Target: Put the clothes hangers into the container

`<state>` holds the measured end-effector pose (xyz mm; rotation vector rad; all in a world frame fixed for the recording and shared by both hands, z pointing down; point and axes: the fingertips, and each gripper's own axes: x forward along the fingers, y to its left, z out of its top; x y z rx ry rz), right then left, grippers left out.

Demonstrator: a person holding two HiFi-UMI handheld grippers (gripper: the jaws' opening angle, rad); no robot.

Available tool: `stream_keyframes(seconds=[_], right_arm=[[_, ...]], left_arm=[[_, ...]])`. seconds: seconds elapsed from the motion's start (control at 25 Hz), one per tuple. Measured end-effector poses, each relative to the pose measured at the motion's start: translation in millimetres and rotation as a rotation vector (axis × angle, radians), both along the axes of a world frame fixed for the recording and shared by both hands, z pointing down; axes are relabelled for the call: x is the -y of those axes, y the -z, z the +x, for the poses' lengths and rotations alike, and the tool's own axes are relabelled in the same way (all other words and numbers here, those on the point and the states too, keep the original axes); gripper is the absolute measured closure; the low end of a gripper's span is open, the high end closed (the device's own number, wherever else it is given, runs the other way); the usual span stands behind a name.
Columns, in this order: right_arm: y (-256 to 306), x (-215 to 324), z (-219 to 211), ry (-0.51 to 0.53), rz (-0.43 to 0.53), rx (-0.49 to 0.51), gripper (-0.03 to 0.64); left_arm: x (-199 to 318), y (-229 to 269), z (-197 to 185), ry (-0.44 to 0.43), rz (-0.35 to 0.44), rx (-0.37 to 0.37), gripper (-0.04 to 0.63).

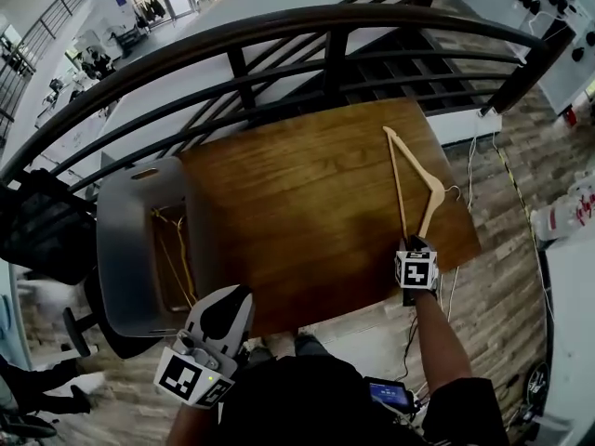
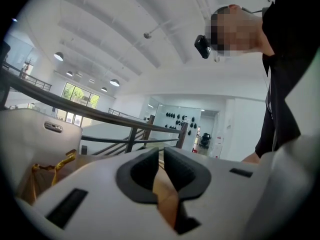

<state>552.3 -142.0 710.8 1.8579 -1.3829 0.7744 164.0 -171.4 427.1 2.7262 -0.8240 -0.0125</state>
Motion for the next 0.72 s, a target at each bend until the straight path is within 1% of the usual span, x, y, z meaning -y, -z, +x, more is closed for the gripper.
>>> stream_keyframes(seconds=[0.12, 0.2, 0.24, 0.32, 0.36, 0.4, 0.48, 0.56, 0.64, 0.72], right_arm=[[-10, 1, -1, -0.023, -0.026, 0.019, 0.526], [-14, -1, -3, -0.05, -0.041, 0.044, 0.518], [-15, -1, -3, -0.069, -0.043, 0.061, 0.524], [-15, 0, -5, -0.098, -0.042, 0.096, 0.559], [-15, 1, -6, -0.105, -0.044, 0.11, 0.579], [-16, 2, -9, -0.105, -0.047, 0.124, 0.58], [-16, 2, -20, -0.088, -0.051, 0.16, 0.579], [-14, 0, -40, -0.049, -0.057, 0.195, 0.575], [-18, -3, -64, 0.008, -0.066, 0.207, 0.571], [-19, -7, -88, 0.068, -0.073, 0.201, 0.568]], left_arm=[[0, -8, -8, 0.018, -0.021, 0.011, 0.558], [-1, -6, -9, 0.022, -0.017, 0.008, 0.558], [-2, -4, -8, 0.02, -0.008, 0.003, 0.558], [-4, -2, -7, 0.011, 0.011, -0.002, 0.558], [-4, -3, -6, 0.007, 0.013, -0.002, 0.558], [-5, -5, -6, 0.005, 0.008, -0.001, 0.558], [-9, -9, -4, 0.006, -0.008, 0.004, 0.558], [-13, -17, -5, 0.011, -0.03, 0.025, 0.558], [-16, -23, -6, 0.014, -0.04, 0.039, 0.558], [-17, -20, -3, 0.009, -0.034, 0.022, 0.558]])
